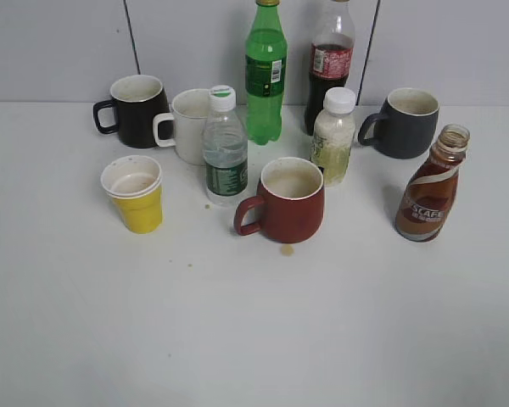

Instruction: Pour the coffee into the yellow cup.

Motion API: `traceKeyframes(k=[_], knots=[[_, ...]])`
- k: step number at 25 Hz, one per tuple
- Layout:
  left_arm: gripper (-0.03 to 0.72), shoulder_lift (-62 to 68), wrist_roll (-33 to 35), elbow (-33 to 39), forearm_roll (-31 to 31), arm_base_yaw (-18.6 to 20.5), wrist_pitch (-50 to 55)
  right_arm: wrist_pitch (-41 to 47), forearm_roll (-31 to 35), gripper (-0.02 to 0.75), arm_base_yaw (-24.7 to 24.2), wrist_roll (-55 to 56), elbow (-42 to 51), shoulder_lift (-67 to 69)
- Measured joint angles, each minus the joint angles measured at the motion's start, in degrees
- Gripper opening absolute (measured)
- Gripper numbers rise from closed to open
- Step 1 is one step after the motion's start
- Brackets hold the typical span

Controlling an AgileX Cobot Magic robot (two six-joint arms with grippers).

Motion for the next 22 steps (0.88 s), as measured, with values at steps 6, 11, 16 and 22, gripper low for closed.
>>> traceKeyframes(k=[6, 11, 16, 22], knots=[[0.24, 0.0, 0.0, 0.0, 0.0, 0.0, 0.0, 0.0, 0.0, 0.587, 0.0, 0.0, 0.0, 0.0], [0.24, 0.0, 0.0, 0.0, 0.0, 0.0, 0.0, 0.0, 0.0, 0.587, 0.0, 0.0, 0.0, 0.0], [0.24, 0.0, 0.0, 0.0, 0.0, 0.0, 0.0, 0.0, 0.0, 0.587, 0.0, 0.0, 0.0, 0.0], [0.24, 0.0, 0.0, 0.0, 0.0, 0.0, 0.0, 0.0, 0.0, 0.586, 0.0, 0.0, 0.0, 0.0]])
